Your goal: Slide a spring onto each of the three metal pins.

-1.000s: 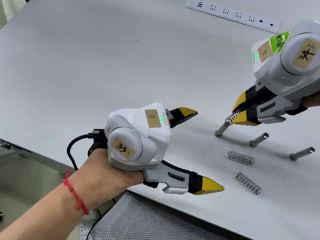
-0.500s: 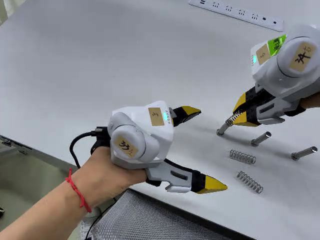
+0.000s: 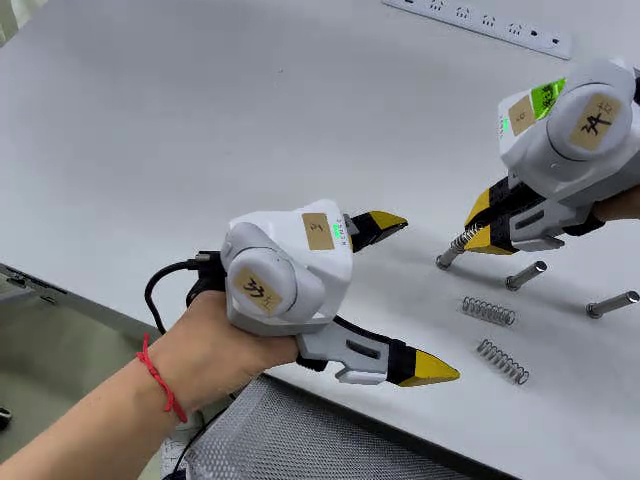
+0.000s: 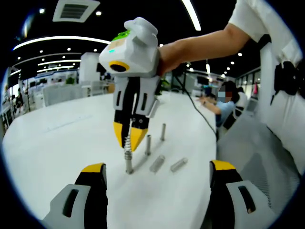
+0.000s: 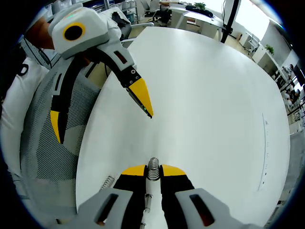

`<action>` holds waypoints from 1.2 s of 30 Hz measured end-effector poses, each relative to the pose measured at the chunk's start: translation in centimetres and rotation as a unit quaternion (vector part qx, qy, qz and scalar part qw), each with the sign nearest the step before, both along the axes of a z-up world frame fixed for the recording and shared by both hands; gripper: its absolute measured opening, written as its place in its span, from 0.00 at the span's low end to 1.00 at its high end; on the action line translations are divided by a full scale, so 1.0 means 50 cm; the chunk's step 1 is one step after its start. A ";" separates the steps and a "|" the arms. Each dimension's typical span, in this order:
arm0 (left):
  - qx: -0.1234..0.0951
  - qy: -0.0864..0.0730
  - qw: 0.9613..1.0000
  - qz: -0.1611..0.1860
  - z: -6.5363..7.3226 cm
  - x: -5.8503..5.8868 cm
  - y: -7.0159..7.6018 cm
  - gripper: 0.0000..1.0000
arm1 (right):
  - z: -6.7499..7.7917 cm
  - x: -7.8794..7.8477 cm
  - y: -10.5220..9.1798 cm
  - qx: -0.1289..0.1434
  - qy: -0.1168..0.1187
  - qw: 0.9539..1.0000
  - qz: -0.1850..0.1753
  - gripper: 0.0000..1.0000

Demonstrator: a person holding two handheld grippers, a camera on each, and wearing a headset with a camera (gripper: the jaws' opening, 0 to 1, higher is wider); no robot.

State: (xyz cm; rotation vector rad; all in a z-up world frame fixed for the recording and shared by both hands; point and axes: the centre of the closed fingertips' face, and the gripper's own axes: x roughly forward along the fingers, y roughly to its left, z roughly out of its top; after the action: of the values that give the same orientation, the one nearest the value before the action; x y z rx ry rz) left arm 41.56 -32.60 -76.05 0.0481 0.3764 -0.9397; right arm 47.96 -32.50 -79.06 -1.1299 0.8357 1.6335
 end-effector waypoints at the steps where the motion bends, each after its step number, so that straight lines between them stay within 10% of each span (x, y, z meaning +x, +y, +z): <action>1: 0.000 0.000 1.000 0.000 0.000 0.000 0.000 0.90 | -0.002 0.000 0.000 0.000 -0.001 1.000 0.000 0.12; 36: -0.001 0.003 1.000 -0.001 -0.003 -0.002 0.002 0.89 | -0.077 0.010 0.003 -0.011 -0.020 1.000 0.003 0.12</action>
State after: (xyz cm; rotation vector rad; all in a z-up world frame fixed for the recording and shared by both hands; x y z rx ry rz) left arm 41.44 -32.49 -76.19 0.0443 0.3818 -0.9414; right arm 48.46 -32.34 -82.91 -1.1770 0.8264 1.6047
